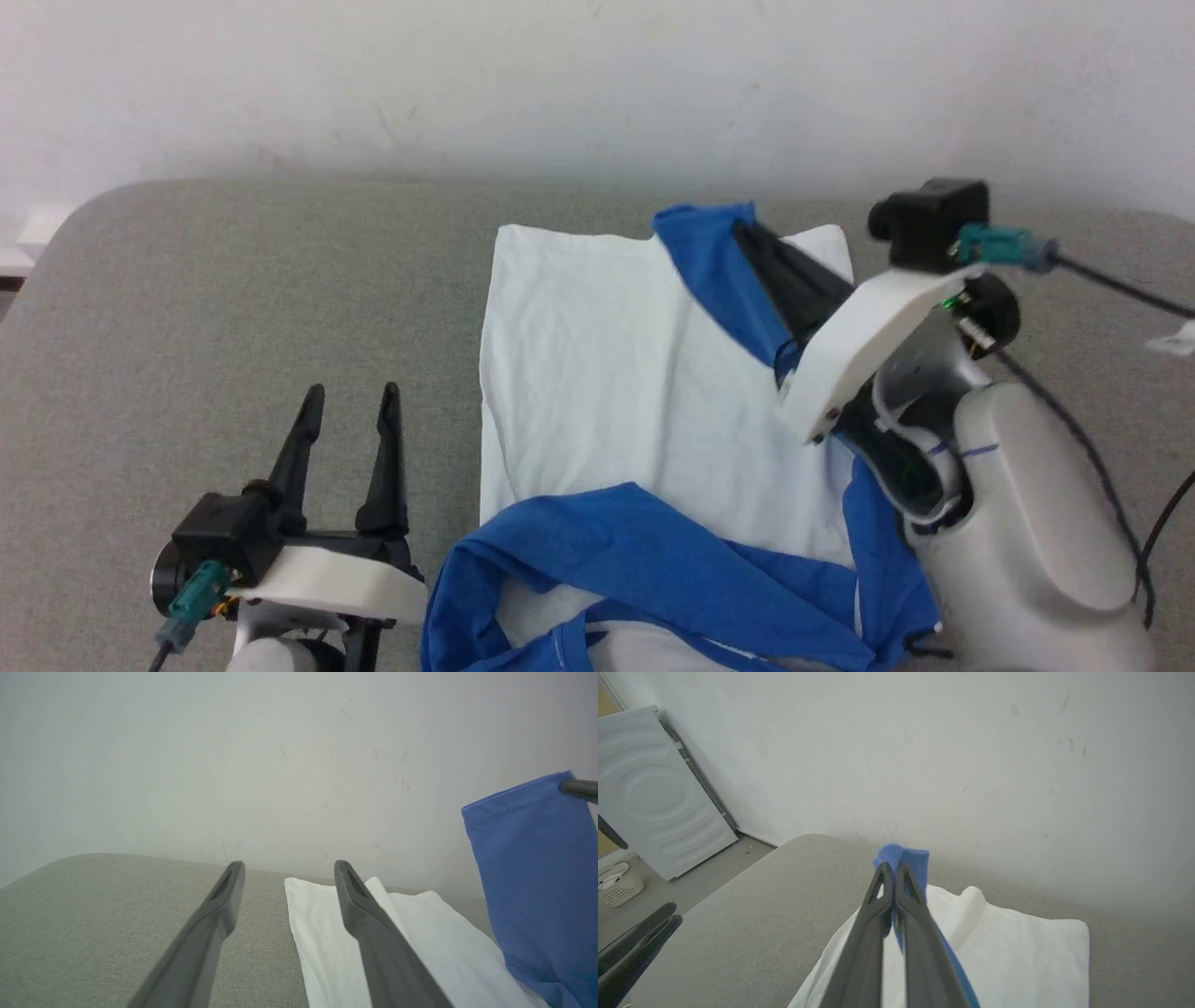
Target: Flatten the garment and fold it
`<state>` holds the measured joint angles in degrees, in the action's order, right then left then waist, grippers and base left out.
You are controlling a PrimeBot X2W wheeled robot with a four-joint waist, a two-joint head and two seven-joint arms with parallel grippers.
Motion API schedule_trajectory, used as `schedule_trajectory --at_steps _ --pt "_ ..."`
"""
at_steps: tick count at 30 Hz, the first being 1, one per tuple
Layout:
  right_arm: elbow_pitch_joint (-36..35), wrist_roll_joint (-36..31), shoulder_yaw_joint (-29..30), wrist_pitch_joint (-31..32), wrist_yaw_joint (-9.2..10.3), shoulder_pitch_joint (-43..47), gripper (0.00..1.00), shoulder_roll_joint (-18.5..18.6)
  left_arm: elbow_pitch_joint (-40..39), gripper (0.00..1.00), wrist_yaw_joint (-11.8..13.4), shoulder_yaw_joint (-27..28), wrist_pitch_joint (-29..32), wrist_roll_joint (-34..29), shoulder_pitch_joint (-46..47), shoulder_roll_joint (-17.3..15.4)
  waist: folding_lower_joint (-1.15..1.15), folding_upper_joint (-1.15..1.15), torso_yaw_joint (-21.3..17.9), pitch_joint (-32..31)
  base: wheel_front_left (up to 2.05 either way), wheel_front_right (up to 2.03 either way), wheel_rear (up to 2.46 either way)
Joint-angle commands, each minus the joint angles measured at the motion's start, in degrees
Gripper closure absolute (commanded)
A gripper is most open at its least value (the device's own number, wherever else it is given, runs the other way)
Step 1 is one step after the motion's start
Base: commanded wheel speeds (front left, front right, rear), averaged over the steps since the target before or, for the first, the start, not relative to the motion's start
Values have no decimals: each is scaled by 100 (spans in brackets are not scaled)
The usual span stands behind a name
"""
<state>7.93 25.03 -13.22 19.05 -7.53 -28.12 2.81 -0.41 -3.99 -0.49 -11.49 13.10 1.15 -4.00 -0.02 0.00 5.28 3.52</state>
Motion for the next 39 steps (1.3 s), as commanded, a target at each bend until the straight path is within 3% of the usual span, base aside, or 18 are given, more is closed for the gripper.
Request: schedule_trajectory --at_steps 1,10,15,21,22,23,26,29,32,35,39 --pt "68 106 -153 -61 4 177 100 18 -10 0 -4 -54 33 3 -65 -25 2 0 -23 -199 0 0 0" --pt "1207 1778 -2401 -898 4 395 100 9 183 0 -79 -374 90 57 40 0 2 0 387 -97 0 0 0" --pt "1842 2482 -3317 -1398 4 50 100 8 347 0 -86 -548 21 116 161 31 2 0 650 1 0 0 0" --pt "2557 2906 -4011 -1628 4 -169 97 8 508 0 -60 -617 -65 153 227 46 2 0 772 112 0 0 0" --pt "2661 2960 -4118 -1688 4 -202 56 8 535 0 -49 -614 -84 156 238 47 2 0 767 135 0 0 0" --pt "2723 3030 -4217 -1764 4 -234 0 8 562 0 -35 -608 -100 156 247 47 2 0 756 150 0 0 0" --pt "2793 3090 -4421 -2165 4 -409 0 8 618 0 12 -565 -138 155 249 25 2 0 666 169 0 0 0" --pt "2685 2911 -4360 -3007 4 -701 0 8 626 0 109 -441 -171 150 235 -62 2 0 447 144 0 0 0" --pt "2700 2639 -4071 -3262 4 -805 0 7 605 0 162 -362 -178 152 216 -122 2 0 297 122 0 0 0" --pt "2754 1915 -3136 -3391 4 -806 0 40 547 0 252 -233 -164 168 177 -211 2 0 40 91 0 0 0" --pt "2085 749 -1498 -3401 4 -169 0 330 449 0 368 -80 -111 204 98 -304 2 0 -288 46 0 0 0"
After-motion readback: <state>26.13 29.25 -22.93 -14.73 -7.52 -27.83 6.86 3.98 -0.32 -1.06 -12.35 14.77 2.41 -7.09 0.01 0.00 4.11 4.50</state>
